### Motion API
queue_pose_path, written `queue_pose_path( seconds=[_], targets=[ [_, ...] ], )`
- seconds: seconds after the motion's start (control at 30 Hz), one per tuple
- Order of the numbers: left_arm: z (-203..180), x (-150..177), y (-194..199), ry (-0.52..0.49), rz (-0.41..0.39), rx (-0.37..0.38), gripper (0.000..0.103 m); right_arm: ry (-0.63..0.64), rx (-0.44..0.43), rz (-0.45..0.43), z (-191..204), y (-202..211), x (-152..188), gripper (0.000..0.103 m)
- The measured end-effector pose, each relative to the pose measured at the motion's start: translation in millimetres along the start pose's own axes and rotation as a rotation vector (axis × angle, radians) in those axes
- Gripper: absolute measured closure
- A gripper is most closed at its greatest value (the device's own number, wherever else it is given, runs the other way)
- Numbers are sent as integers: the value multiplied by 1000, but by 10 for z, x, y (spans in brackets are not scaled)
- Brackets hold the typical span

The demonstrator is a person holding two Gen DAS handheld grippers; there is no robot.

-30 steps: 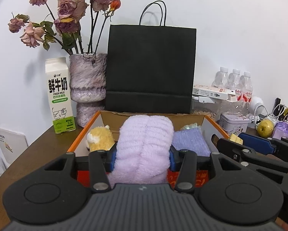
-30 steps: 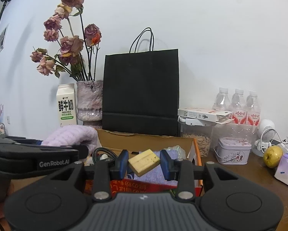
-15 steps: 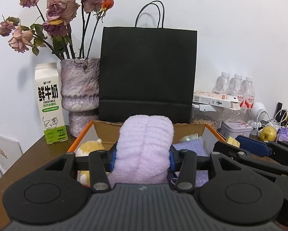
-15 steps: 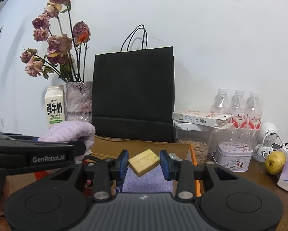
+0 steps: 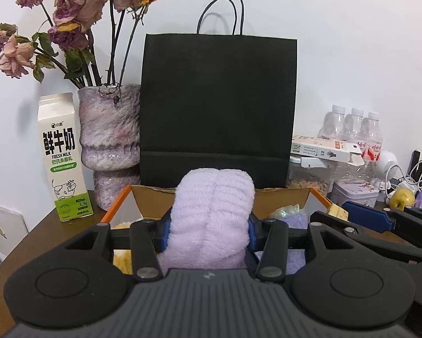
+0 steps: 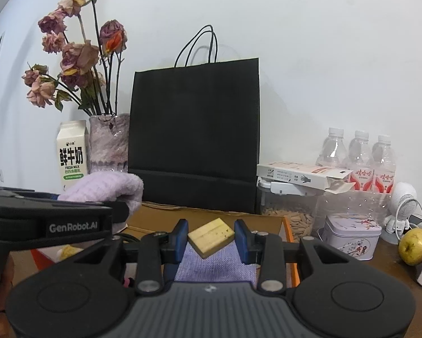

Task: Organize objects
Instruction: 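Open both tools to drop the towel and sponge into the box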

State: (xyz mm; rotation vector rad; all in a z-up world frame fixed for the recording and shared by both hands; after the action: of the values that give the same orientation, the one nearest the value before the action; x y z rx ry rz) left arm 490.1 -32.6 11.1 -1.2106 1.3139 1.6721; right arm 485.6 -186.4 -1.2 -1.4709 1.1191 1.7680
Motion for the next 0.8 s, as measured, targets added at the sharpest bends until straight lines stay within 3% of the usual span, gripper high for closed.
queue_pose_path(
  seconds=[0.2,0.27,0.33,0.37,0.43,0.8],
  targets=[
    [-4,-1,-128,-7,10,-3,51,0,2,31,-15,-111,38,68],
    [1,4,-145,-7,10,-11,37,-9,4,41,-31,-129,53,64],
    [22,5,-148,3,1,-24,0,-20,8,48,-46,-133,68,38],
    [31,2,-137,9,-13,-33,0,-28,13,46,-55,-128,71,17],
    [41,-3,-126,15,-25,-46,0,-32,27,30,-63,-112,67,5],
    [52,3,-141,13,-15,-54,0,-36,31,33,-76,-104,57,1]
  ],
)
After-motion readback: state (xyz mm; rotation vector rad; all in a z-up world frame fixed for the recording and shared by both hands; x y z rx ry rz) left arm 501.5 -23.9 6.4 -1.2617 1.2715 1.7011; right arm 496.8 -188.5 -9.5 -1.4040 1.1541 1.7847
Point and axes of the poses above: each gripper's, at about its wrist camera, not at the fingertips, and y roughly against the way its jaws point, z to its left, x to its underside, the point moved 1 cm from there along -y, roughly the way its jaws point, and after that the axes turned 13 degrees about -x, right-handed, at the moved point
